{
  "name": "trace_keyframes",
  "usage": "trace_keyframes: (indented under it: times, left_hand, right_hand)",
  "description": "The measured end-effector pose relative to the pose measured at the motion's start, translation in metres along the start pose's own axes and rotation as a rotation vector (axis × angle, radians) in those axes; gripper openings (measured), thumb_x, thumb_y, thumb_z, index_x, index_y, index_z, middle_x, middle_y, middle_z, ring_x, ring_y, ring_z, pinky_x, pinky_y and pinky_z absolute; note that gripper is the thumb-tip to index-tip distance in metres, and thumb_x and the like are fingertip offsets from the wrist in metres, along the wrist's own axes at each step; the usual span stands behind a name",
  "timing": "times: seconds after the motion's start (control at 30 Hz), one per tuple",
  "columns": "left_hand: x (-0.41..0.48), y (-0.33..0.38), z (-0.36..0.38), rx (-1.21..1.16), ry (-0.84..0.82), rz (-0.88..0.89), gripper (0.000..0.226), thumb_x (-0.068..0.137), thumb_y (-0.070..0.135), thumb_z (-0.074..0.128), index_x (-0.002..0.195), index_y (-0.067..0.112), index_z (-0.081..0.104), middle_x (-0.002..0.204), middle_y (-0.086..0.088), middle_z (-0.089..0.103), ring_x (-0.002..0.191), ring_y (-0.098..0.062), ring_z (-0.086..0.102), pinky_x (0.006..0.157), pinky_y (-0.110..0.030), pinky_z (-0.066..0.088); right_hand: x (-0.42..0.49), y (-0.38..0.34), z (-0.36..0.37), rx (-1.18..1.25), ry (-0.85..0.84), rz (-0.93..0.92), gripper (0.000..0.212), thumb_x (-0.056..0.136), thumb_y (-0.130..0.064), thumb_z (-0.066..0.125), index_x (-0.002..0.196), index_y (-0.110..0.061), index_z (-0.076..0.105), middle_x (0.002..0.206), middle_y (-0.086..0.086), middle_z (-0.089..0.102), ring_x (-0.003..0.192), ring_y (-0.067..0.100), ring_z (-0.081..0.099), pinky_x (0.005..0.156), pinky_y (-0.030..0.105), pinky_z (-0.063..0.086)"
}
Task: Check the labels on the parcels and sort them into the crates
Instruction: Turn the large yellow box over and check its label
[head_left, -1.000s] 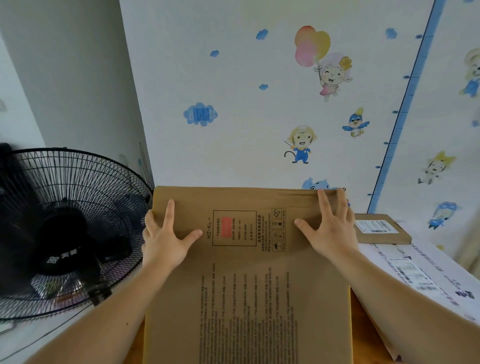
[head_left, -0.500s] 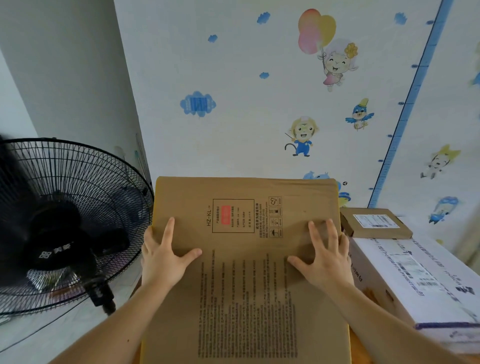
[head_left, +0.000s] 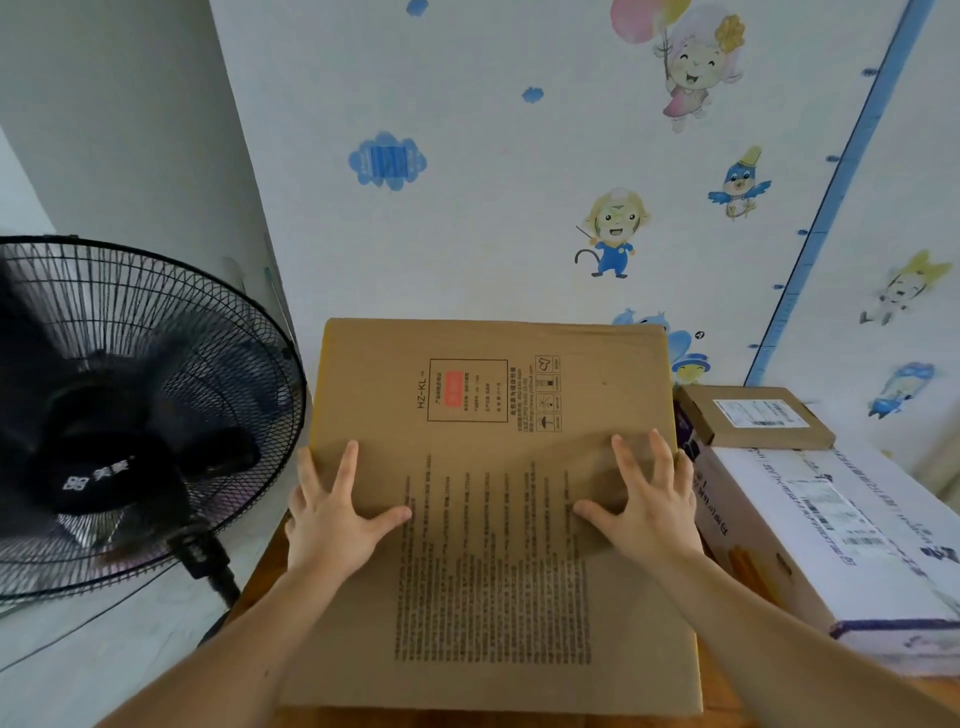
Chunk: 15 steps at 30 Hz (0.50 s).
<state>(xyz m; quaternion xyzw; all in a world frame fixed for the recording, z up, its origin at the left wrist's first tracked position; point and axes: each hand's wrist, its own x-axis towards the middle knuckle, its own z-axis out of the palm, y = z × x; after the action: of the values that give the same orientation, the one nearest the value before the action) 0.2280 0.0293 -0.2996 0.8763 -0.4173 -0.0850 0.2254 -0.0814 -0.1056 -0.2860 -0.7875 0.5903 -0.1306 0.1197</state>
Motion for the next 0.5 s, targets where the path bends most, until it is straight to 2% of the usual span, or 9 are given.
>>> trace_keyframes:
  times: [0.5]
  left_hand:
    - [0.052,0.003,0.015,0.076,-0.126,-0.045,0.110,0.070,0.079,0.060,0.154,0.042,0.000,0.162,-0.006,-0.015,0.147,-0.039,0.005,0.113,-0.059,0.025]
  right_hand:
    - [0.049,-0.001,0.011,-0.064,-0.139,0.033,0.093,0.081,-0.077,0.052,0.155,-0.039,0.011,0.162,-0.008,-0.009,0.147,0.041,-0.007,0.117,0.056,0.016]
